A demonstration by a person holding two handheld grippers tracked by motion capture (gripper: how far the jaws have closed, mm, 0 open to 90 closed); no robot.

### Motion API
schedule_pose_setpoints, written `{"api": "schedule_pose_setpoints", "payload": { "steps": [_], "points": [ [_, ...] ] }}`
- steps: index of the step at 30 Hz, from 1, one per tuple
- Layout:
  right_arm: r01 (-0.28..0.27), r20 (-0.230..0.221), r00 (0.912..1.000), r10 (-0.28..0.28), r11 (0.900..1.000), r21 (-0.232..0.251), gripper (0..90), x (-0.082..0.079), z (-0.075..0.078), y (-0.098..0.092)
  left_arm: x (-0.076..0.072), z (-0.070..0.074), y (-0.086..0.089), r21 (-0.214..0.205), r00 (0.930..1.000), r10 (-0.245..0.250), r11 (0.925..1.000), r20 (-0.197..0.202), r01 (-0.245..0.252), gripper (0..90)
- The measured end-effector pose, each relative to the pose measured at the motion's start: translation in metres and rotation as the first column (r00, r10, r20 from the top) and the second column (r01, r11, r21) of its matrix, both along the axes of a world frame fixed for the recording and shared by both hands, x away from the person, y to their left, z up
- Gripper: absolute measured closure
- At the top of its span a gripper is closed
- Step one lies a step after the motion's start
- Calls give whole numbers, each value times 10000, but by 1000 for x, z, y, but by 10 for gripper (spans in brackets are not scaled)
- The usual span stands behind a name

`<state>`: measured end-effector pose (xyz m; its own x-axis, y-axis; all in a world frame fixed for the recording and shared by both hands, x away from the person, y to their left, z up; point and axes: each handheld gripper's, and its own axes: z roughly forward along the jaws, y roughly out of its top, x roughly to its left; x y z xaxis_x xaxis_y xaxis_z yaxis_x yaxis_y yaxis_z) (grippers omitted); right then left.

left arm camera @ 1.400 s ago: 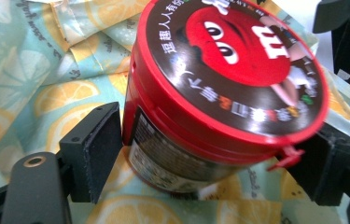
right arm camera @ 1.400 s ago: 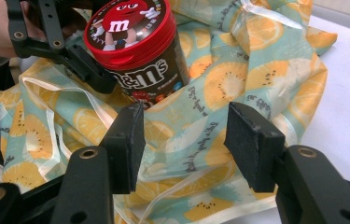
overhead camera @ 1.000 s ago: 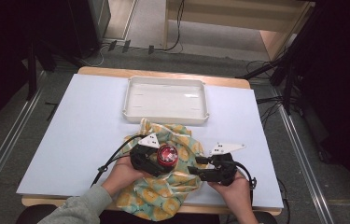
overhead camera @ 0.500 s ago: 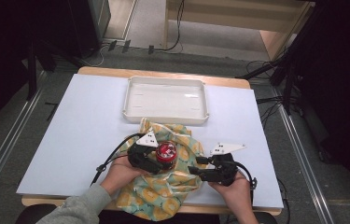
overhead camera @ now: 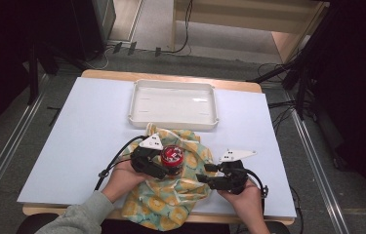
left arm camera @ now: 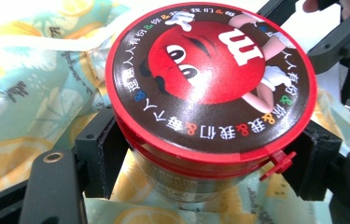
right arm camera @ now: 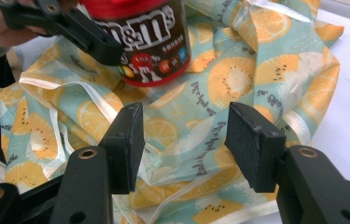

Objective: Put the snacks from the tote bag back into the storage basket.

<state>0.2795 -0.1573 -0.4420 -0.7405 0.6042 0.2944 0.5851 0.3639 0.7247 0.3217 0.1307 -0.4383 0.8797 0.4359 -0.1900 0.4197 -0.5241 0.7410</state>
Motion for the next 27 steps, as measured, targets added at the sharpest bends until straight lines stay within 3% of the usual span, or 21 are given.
{"api": "schedule_pose_setpoints", "payload": {
  "steps": [27],
  "points": [
    [-1, -22, 10000, 1, 10000, -17, 478, 0, 0, 1, -8, 31, 17, -28, 9996, 126, 9999, -252, -127, 259]
  ]
}}
